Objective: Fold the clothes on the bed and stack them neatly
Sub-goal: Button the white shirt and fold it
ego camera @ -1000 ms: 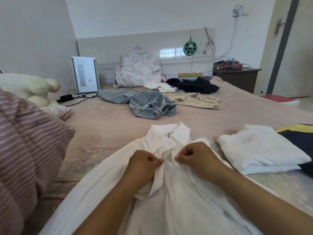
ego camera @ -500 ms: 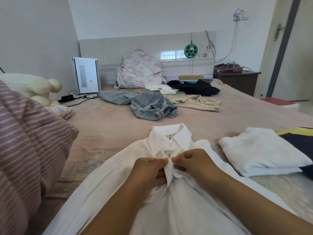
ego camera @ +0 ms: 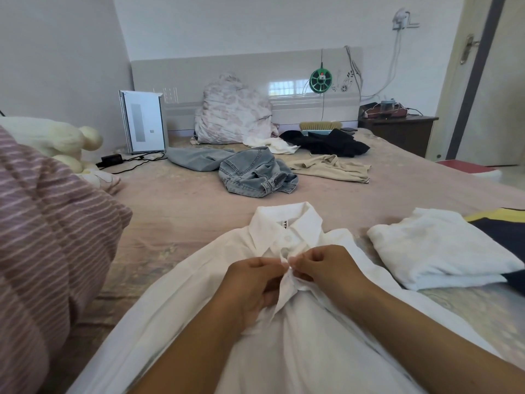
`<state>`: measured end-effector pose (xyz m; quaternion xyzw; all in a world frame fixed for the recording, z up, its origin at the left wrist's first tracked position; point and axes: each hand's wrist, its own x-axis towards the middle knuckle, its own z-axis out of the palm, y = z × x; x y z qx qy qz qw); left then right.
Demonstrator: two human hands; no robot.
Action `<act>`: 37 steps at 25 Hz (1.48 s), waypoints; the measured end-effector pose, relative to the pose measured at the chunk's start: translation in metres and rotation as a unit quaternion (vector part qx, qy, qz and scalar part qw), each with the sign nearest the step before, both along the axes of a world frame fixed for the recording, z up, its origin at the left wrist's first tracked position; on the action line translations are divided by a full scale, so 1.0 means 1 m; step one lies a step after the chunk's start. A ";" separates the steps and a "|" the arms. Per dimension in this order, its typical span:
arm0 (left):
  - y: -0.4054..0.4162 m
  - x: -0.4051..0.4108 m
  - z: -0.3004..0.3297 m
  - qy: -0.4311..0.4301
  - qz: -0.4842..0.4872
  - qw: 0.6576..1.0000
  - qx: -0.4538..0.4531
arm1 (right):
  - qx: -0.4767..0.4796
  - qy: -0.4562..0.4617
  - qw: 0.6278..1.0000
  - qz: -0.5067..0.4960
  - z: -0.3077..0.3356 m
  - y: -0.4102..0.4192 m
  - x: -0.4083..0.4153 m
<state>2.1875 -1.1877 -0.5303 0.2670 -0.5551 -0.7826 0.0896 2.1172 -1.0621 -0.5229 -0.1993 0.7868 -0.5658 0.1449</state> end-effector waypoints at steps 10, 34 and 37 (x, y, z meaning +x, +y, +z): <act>0.010 -0.002 -0.013 0.026 0.088 0.970 -0.225 | -0.002 0.013 1.000 0.005 -0.001 -0.002 0.002; 0.013 -0.007 -0.017 0.018 0.069 0.969 -0.236 | -0.027 -0.030 0.999 -0.024 -0.002 -0.002 -0.001; 0.013 -0.009 -0.017 0.012 0.057 0.968 -0.242 | -0.016 -0.015 1.000 -0.013 -0.007 -0.003 -0.003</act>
